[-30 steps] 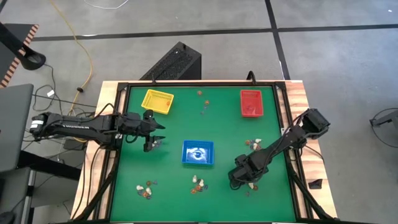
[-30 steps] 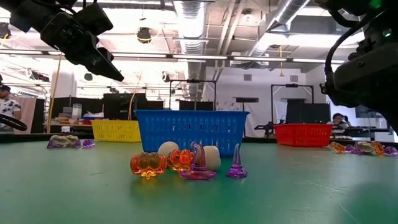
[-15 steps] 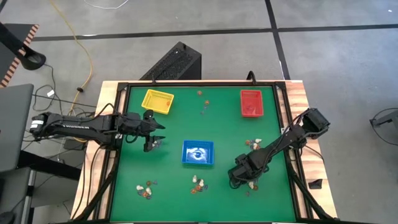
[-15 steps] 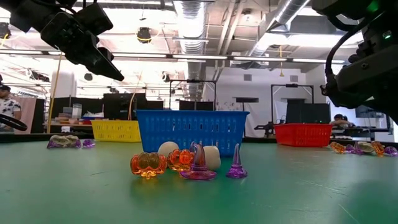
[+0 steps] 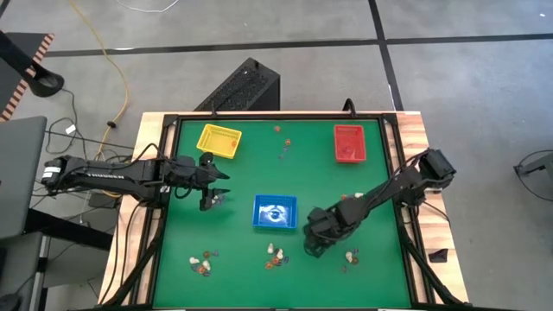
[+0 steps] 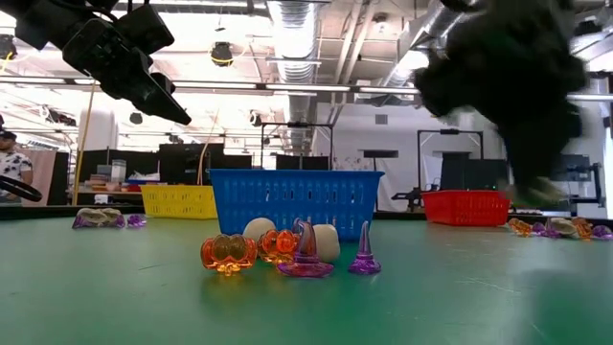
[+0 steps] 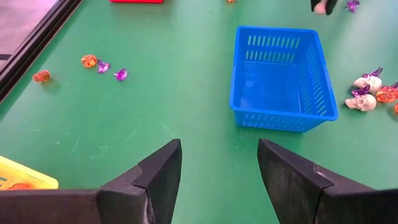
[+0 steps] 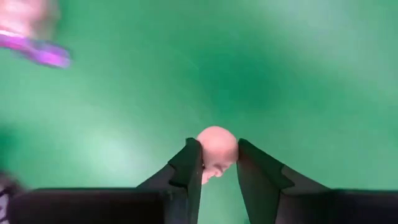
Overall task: Sort Halloween decoration
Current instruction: Put the white skull toy into the blue bin
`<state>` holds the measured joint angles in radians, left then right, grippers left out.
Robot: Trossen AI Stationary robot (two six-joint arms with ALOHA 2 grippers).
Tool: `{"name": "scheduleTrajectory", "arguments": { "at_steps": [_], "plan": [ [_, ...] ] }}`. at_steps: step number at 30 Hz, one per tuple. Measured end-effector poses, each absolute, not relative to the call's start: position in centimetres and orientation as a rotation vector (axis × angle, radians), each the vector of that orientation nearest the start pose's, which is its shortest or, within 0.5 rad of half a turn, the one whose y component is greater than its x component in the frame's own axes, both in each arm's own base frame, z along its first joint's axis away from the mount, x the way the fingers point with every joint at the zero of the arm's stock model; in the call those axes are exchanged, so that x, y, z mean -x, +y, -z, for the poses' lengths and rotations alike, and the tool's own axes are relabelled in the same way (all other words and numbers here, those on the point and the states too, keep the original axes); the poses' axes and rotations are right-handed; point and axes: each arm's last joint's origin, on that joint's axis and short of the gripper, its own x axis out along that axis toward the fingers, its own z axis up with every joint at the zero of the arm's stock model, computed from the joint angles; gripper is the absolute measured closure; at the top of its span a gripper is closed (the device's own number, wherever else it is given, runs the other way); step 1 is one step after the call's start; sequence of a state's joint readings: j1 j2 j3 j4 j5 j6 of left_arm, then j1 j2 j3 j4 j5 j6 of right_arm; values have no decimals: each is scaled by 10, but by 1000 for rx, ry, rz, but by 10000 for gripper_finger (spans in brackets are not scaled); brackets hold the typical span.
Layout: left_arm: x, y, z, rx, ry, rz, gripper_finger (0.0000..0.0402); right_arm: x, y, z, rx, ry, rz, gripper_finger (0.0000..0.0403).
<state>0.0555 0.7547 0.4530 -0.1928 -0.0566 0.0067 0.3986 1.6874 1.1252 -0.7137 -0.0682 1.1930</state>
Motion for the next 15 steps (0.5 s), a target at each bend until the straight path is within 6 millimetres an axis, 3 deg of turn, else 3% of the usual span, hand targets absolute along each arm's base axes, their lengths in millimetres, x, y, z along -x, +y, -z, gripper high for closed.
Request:
{"name": "scheduleTrajectory", "arguments": {
  "at_steps": [5, 8, 15],
  "plan": [
    [-164, 11, -223, -13, 501, -107, 200, -326, 104, -229, -570, 1104, 220, 279],
    [-164, 11, -223, -20, 500, -106, 200, -347, 84, -241, -475, 949, 98, 283],
    [-163, 11, -220, 8, 528, -113, 200, -365, 43, -227, -374, 932, 79, 255]
  ]
}}
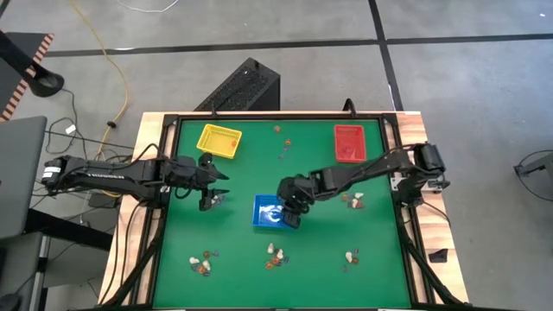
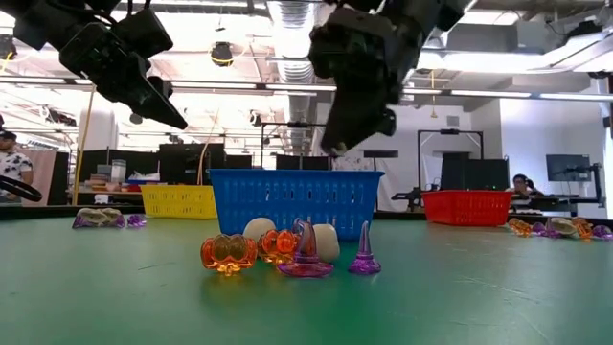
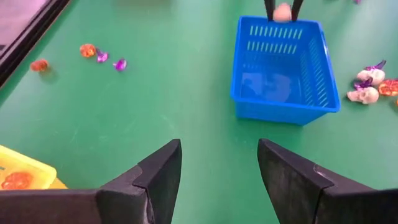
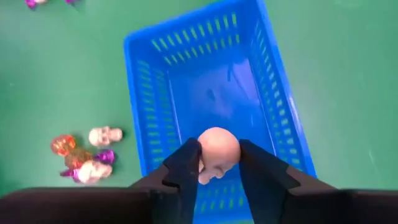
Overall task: Sort Halloween decoration
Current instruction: Put the white skull toy into the blue bin, then put the purple witch hat toy into the red bin
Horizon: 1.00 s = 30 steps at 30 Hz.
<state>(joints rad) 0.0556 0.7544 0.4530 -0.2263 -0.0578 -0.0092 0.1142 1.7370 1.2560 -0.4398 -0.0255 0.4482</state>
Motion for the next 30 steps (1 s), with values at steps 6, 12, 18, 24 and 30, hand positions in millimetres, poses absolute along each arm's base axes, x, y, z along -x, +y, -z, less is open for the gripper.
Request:
{"name": "scheduleTrajectory", "arguments": {
  "at_steps": [6, 12, 18, 24, 30],
  "plan": [
    [-162, 11, -220, 21, 528, -122, 200, -366, 33, -226, -341, 939, 53, 198],
    [-162, 11, -219, 63, 533, -135, 200, -367, 32, -232, -272, 895, 13, 172],
    [-155, 11, -209, 163, 652, -173, 200, -367, 40, -232, -156, 885, -52, 180],
    [-145, 11, -199, 283, 787, -260, 200, -367, 46, -237, -10, 845, -143, 189],
    [-141, 16, -196, 416, 775, -470, 200, -360, 29, -244, 16, 847, -122, 194]
  ]
}}
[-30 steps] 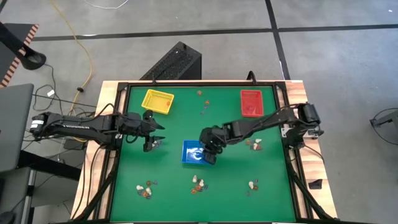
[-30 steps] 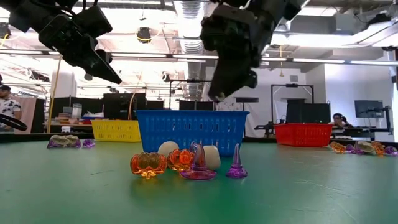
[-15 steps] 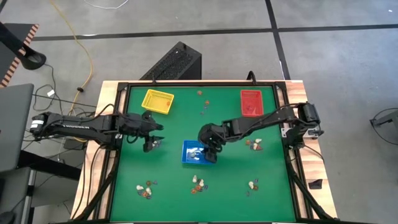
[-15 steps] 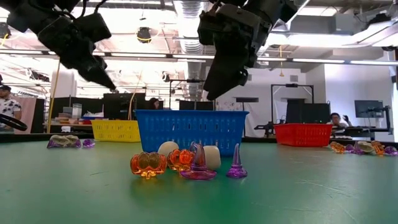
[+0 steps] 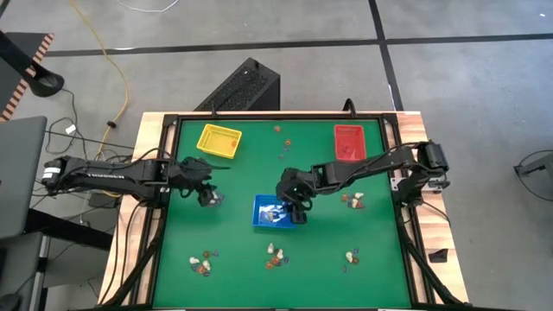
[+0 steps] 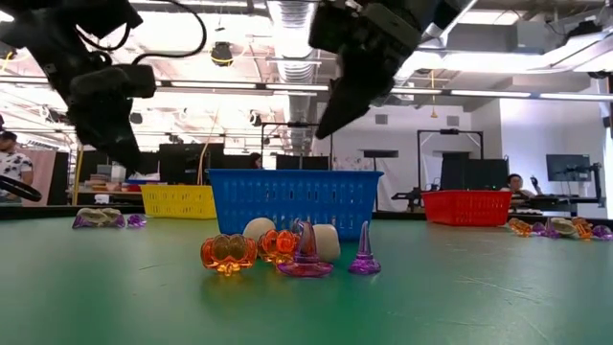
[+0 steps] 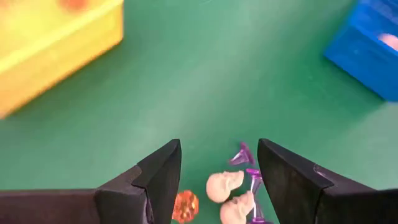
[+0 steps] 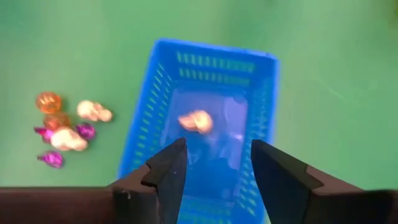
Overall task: Sort Halloween decoration
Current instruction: Put the purple witch hat toy into the red bin
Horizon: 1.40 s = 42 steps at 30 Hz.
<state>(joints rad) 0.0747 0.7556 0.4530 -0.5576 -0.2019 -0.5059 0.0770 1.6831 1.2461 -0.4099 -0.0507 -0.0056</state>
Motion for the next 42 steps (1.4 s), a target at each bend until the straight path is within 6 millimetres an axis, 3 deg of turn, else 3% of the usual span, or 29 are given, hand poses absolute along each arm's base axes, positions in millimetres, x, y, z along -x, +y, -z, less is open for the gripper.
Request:
{"name": "scheduleTrajectory", "arguments": {
  "at_steps": [4, 7, 16, 24, 34, 42],
  "plan": [
    [-136, 21, -189, 561, 853, -551, 200, -340, 14, -242, 8, 851, -89, 194],
    [-138, 22, -185, 577, 894, -547, 200, -320, 2, -242, -17, 790, -54, 195],
    [-176, 10, -185, 350, 876, -189, 200, -275, -4, -244, -29, 358, -32, 195],
    [-192, 11, -157, 240, 1016, -317, 200, -271, -4, -242, -30, 329, -32, 194],
    [-198, 10, -149, 293, 1034, -308, 200, -271, -4, -241, -9, 335, -34, 194],
    [-203, 10, -132, 287, 1128, -317, 209, -271, -4, -240, -4, 338, -31, 194]
  ]
}}
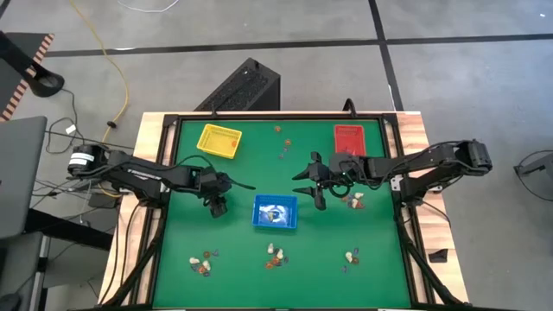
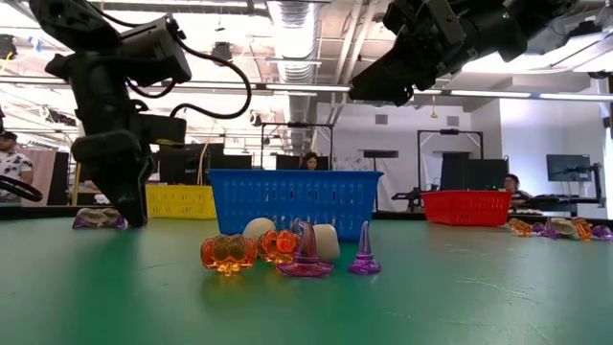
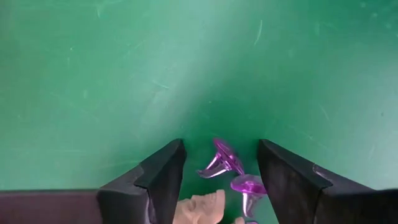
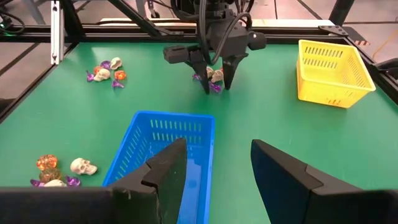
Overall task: Sort Halloween decoration
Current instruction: Put the purple witch hat toy into the red bin
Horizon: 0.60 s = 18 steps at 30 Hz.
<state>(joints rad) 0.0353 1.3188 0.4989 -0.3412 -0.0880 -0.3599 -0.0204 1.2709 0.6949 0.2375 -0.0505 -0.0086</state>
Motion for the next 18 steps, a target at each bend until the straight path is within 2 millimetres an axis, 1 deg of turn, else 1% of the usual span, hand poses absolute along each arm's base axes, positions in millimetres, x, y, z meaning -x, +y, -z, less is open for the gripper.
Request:
{"name": "scheduleTrajectory", "arguments": {
  "at_steps": [4, 11, 13, 18],
  "plan": [
    [-203, 10, -133, 280, 1120, -327, 249, -271, -4, -241, -3, 337, -31, 194],
    [-200, 10, -143, 258, 1068, -299, 364, -271, -4, -240, -4, 338, -30, 194],
    [-199, 10, -148, 248, 1043, -288, 390, -271, -4, -240, -4, 338, -31, 194],
    [-199, 10, -163, 230, 925, -243, 399, -271, -4, -241, -4, 336, -31, 194]
  ]
}}
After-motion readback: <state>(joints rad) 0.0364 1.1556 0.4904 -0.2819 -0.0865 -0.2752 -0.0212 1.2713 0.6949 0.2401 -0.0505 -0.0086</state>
